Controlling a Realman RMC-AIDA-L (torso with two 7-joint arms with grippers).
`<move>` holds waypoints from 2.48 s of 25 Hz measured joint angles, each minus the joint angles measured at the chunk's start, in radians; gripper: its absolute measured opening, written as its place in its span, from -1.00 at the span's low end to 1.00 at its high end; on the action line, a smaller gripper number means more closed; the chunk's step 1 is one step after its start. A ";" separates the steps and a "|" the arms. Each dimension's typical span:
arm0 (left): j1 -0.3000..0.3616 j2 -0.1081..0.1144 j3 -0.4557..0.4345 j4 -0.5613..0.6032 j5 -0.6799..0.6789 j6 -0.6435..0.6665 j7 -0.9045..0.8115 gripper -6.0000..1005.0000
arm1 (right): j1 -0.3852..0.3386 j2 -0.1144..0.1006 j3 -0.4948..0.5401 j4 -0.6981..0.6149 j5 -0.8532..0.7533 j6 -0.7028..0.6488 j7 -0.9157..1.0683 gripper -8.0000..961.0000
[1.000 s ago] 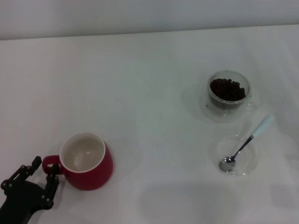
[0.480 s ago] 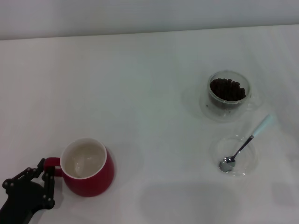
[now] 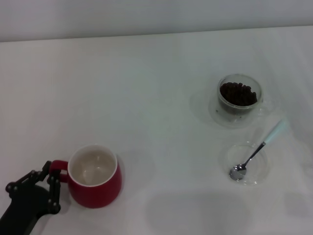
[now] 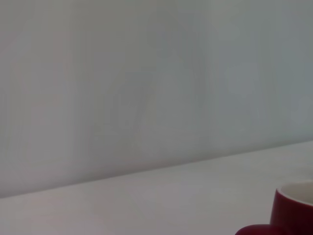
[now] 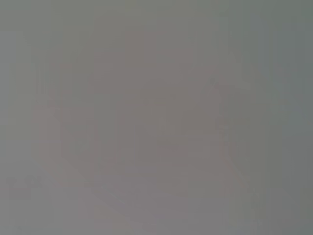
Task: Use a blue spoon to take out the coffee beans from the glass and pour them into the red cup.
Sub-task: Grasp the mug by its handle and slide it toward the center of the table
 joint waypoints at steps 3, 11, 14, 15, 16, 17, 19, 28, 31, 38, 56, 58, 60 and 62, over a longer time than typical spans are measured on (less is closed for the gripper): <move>-0.025 -0.001 0.000 -0.010 0.001 -0.009 0.007 -0.76 | 0.000 0.000 0.000 0.000 0.000 0.000 0.000 0.79; -0.114 -0.003 0.000 -0.004 0.001 -0.082 0.043 -0.77 | 0.001 0.000 0.000 0.001 -0.001 0.001 0.004 0.79; -0.149 -0.003 0.001 0.000 0.004 -0.107 0.044 -0.77 | -0.003 0.000 0.000 0.005 -0.001 0.004 0.005 0.79; -0.157 -0.003 0.001 0.000 0.004 -0.111 0.044 -0.78 | -0.004 0.000 0.000 0.006 -0.001 0.004 0.005 0.79; -0.169 -0.003 0.001 0.000 0.007 -0.115 0.044 -0.78 | -0.004 0.000 0.000 0.008 -0.001 0.004 0.004 0.79; -0.178 -0.003 0.001 0.000 0.012 -0.120 0.044 -0.78 | -0.004 0.000 0.000 0.009 -0.002 0.004 0.004 0.79; -0.196 -0.003 0.001 0.000 0.029 -0.129 0.044 -0.78 | -0.005 0.000 0.000 0.010 -0.002 0.004 0.003 0.79; -0.253 -0.003 0.001 0.000 0.089 -0.137 0.044 -0.79 | -0.001 0.000 0.000 0.009 -0.002 0.001 0.000 0.79; -0.275 -0.003 0.001 0.000 0.106 -0.144 0.044 -0.79 | -0.001 0.000 0.000 0.009 -0.002 0.002 0.001 0.79; -0.330 -0.003 0.001 0.009 0.115 -0.188 0.037 -0.79 | -0.004 0.000 0.000 0.006 -0.002 0.006 0.008 0.79; -0.411 -0.003 0.001 0.082 0.146 -0.340 0.036 -0.79 | -0.001 -0.002 0.000 0.001 -0.002 0.007 0.009 0.79; -0.411 -0.003 0.001 0.081 0.149 -0.340 0.038 -0.79 | -0.001 -0.002 0.000 0.002 -0.002 0.007 0.009 0.79; -0.411 -0.003 0.001 0.077 0.155 -0.340 0.038 -0.79 | -0.002 -0.002 0.000 0.002 -0.002 0.006 0.009 0.79; -0.410 -0.003 0.001 0.075 0.157 -0.341 0.038 -0.79 | -0.002 -0.002 0.000 0.004 -0.002 0.005 0.008 0.79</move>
